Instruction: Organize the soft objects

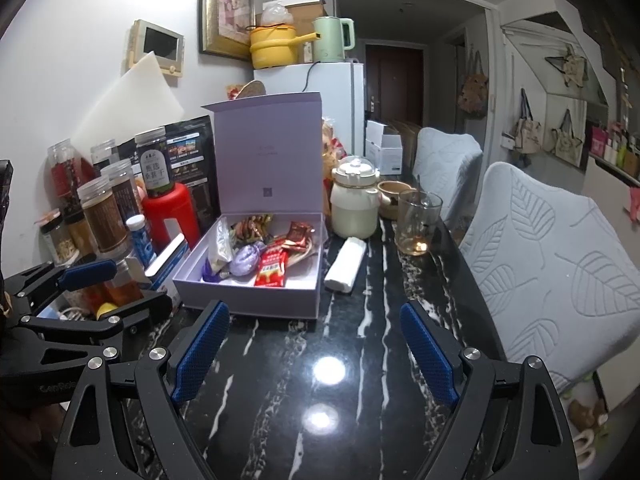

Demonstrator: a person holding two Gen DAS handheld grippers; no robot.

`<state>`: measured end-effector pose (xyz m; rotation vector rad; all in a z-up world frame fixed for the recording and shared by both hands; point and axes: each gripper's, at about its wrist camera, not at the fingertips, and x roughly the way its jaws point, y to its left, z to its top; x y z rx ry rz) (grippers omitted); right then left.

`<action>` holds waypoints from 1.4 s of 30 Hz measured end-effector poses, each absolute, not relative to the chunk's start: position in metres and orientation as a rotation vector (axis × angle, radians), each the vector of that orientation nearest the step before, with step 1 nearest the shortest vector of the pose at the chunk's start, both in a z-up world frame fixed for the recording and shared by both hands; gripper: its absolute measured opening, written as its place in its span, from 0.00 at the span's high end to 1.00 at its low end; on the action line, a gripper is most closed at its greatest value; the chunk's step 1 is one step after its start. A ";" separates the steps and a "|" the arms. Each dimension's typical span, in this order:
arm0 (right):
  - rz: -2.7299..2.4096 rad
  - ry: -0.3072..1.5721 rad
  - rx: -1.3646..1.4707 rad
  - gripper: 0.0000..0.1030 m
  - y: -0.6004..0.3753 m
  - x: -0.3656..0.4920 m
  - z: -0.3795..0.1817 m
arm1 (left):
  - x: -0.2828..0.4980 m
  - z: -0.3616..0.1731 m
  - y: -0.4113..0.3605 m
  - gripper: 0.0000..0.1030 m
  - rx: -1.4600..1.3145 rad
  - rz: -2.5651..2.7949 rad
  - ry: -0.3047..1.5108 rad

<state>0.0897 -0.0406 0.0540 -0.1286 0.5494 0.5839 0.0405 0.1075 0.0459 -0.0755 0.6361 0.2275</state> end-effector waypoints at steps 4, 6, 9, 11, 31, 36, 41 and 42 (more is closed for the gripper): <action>0.585 0.546 -0.132 0.14 -0.040 0.089 0.055 | 0.041 0.046 0.108 0.20 -0.073 0.228 0.636; 0.586 0.544 -0.132 0.14 -0.040 0.088 0.055 | 0.040 0.046 0.108 0.20 -0.077 0.226 0.635; 0.586 0.543 -0.133 0.14 -0.040 0.088 0.056 | 0.040 0.047 0.109 0.20 -0.086 0.221 0.636; 0.585 0.544 -0.132 0.14 -0.040 0.088 0.056 | 0.039 0.048 0.110 0.20 -0.085 0.222 0.635; 0.580 0.549 -0.133 0.14 -0.040 0.086 0.058 | 0.037 0.047 0.107 0.20 -0.075 0.209 0.629; 0.574 0.552 -0.132 0.14 -0.042 0.086 0.056 | 0.038 0.045 0.107 0.20 -0.072 0.206 0.635; 0.567 0.563 -0.135 0.14 -0.043 0.087 0.053 | 0.041 0.037 0.109 0.20 -0.083 0.209 0.660; 0.566 0.565 -0.135 0.14 -0.042 0.086 0.052 | 0.041 0.036 0.109 0.20 -0.089 0.208 0.667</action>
